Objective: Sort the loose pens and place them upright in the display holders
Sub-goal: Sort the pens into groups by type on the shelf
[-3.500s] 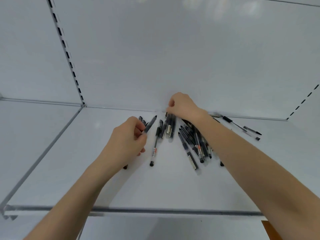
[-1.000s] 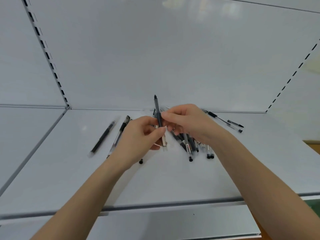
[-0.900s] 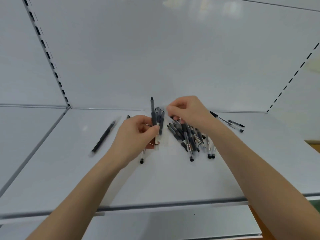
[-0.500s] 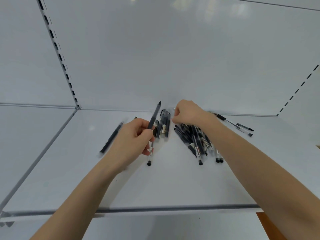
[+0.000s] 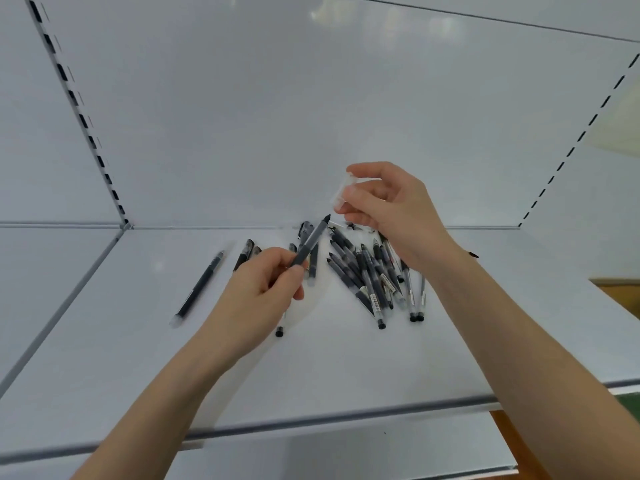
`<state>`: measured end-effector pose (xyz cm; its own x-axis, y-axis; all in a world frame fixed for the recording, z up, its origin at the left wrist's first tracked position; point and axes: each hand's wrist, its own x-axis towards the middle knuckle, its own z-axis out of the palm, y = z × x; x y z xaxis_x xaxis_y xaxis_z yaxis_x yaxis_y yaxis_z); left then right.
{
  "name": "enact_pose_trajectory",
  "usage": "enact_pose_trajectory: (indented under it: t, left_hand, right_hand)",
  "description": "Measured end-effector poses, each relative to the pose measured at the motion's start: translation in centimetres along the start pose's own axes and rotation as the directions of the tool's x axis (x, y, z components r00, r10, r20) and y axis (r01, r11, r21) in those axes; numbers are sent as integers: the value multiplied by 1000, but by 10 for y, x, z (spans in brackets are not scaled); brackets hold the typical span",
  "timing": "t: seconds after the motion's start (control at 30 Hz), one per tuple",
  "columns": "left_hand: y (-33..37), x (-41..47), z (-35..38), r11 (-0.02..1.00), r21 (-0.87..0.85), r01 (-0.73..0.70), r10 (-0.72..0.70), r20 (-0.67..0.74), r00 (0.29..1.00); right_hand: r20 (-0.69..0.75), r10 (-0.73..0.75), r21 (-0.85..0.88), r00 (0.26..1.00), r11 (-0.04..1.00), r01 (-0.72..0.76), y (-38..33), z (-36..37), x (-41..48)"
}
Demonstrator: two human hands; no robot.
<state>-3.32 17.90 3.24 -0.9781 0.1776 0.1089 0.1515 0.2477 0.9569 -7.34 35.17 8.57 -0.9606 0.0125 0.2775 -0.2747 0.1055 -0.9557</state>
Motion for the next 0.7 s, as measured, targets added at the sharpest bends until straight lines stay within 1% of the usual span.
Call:
enact_pose_trajectory:
  t: [0.33,0.5,0.7]
  left_hand:
    - [0,-4,2,1000,11,-19,19,17,1000]
    - [0,-5,2,998,21,-53,53,-1,999]
    - [-1,-6,3,987,96,-127,132,-50,990]
  right_hand:
    - [76,49,25,996,998,-51,3,2,-17]
    - [56,42,60,998,997,-45,4,6,-22]
    - [-1,-5,63,1000,998,5,10,12,-27]
